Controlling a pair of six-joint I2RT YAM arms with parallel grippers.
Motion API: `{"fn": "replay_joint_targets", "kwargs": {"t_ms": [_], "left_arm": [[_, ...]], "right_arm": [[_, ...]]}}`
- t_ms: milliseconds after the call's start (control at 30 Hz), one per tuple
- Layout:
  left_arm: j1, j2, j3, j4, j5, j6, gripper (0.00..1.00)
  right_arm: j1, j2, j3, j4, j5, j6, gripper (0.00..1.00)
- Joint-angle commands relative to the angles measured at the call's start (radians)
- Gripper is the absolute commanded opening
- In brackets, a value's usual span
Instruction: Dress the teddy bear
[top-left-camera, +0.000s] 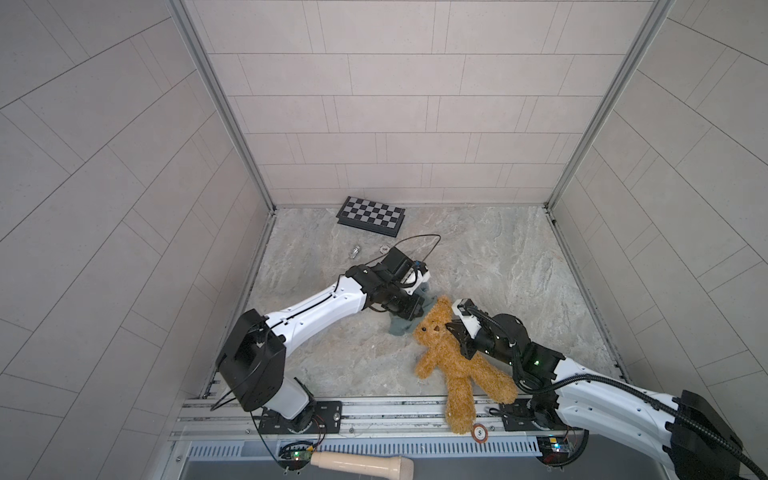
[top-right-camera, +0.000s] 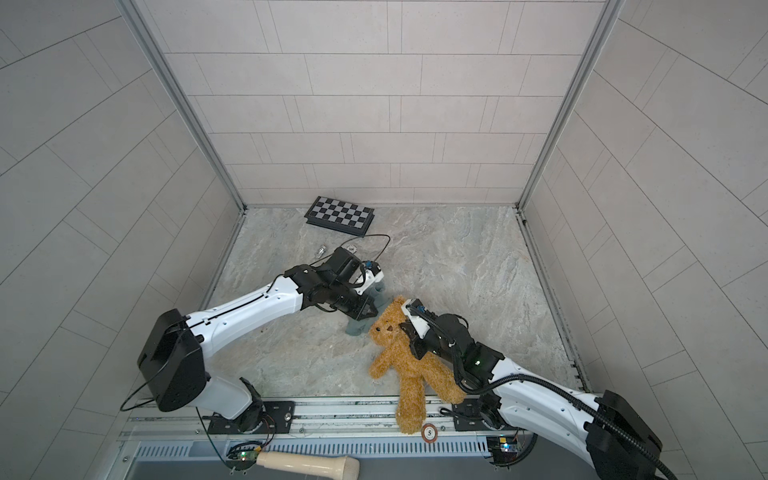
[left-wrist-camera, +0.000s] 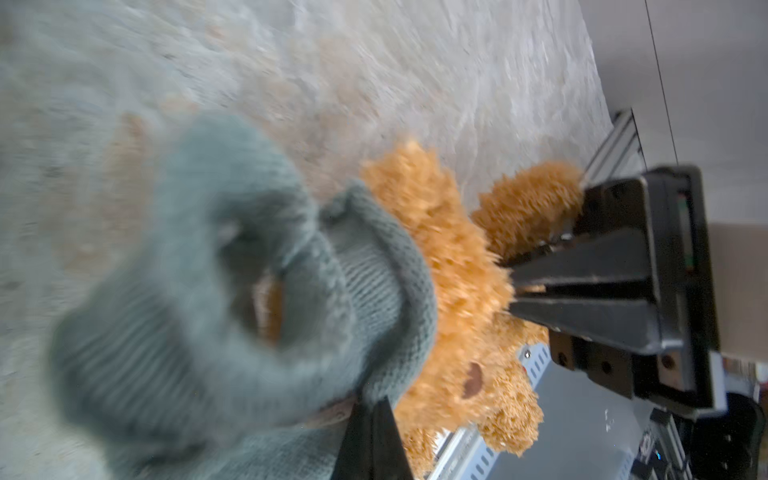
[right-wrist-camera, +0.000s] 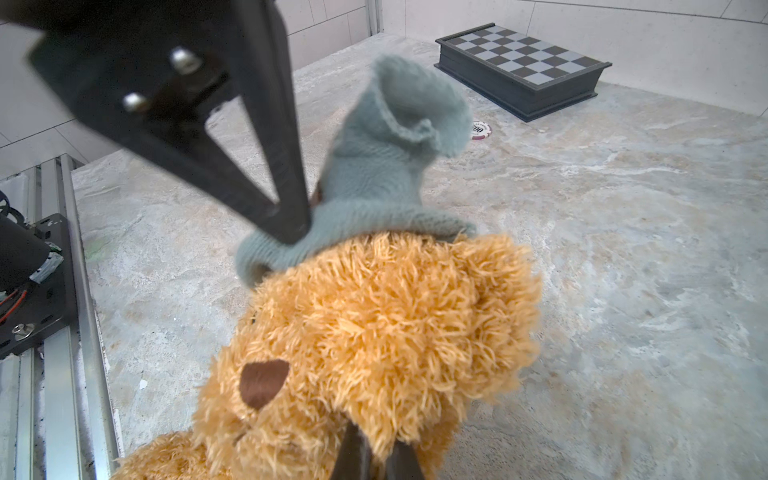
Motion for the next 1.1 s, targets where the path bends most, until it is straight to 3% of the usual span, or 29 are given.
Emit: {"fn": "replay_joint_targets", "kwargs": {"t_ms": [0, 200, 467, 867, 1067], "left_arm": [[0.03, -0.027, -0.004, 0.017, -0.028, -0.002, 0.0], [0.029, -0.017, 0.014, 0.008, 0.089, 0.027, 0.0], [-0.002, -0.007, -0.011, 0.037, 0.144, 0.009, 0.0], [-0.022, 0.016, -0.009, -0.015, 0.137, 0.026, 0.0], [-0.005, -0.01, -0.003, -0.06, 0.092, 0.035, 0.0]], "right_arm": [[0.017, -0.012, 0.006, -0.002, -0.035, -0.042, 0.0], [0.054, 0.039, 0.018, 0.02, -0.052, -0.059, 0.0], [0.084, 0.119, 0.037, 0.068, -0.071, -0.077, 0.0], [0.112, 0.173, 0.028, 0.13, -0.06, -0.097, 0.0], [0.117, 0.241, 0.045, 0.142, -0.141, -0.133, 0.0]]}}
